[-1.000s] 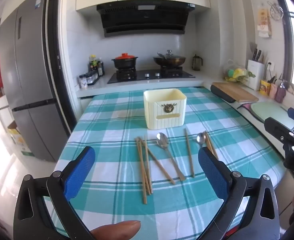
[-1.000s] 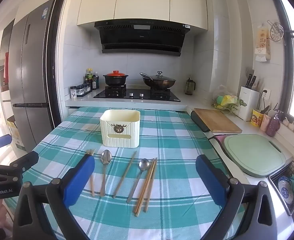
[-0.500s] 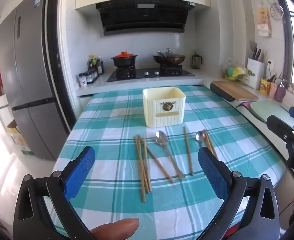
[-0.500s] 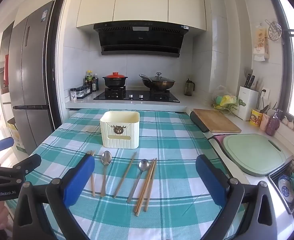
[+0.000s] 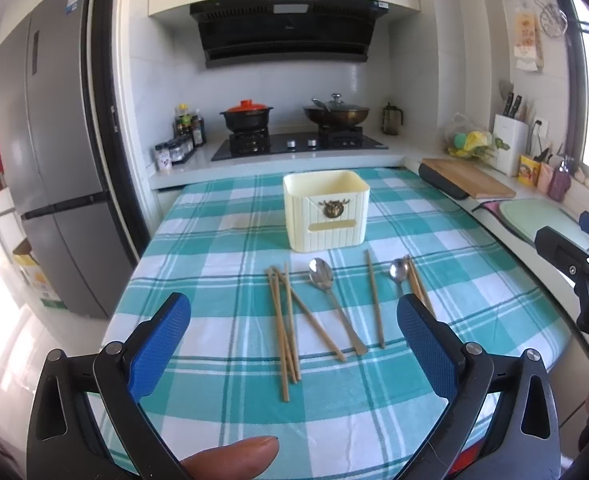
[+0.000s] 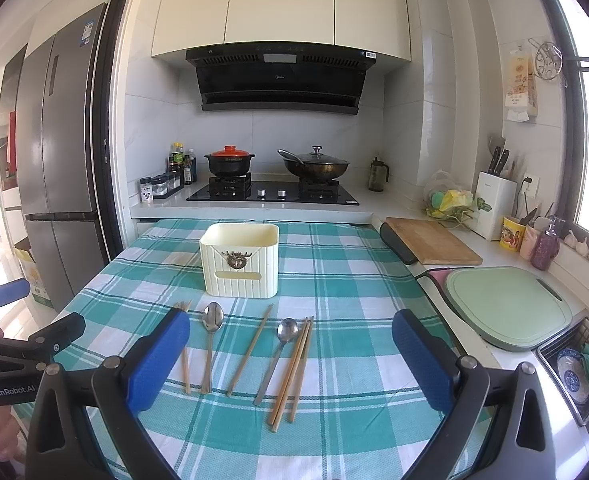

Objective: Organize utensils

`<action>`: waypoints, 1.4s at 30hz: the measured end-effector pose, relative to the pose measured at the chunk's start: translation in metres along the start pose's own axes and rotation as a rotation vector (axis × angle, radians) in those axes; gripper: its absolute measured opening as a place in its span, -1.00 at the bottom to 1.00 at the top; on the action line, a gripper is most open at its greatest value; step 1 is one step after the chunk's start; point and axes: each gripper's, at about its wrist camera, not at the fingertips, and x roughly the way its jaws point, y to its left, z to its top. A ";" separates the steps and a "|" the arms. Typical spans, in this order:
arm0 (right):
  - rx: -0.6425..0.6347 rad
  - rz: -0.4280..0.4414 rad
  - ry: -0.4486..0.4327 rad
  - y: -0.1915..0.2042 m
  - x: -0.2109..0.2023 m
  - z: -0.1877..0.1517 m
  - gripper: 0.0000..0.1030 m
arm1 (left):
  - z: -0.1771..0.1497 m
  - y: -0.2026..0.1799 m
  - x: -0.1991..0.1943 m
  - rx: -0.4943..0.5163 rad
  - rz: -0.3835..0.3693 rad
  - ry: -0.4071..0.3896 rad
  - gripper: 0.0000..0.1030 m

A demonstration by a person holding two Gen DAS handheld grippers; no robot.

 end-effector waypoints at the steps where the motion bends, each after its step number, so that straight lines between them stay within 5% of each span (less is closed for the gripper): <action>1: -0.001 0.000 0.001 0.001 0.000 0.001 1.00 | -0.001 -0.001 0.000 -0.001 -0.001 0.002 0.99; 42: 0.009 0.005 0.003 0.003 0.003 -0.007 1.00 | -0.004 0.000 0.009 0.003 -0.007 0.026 0.99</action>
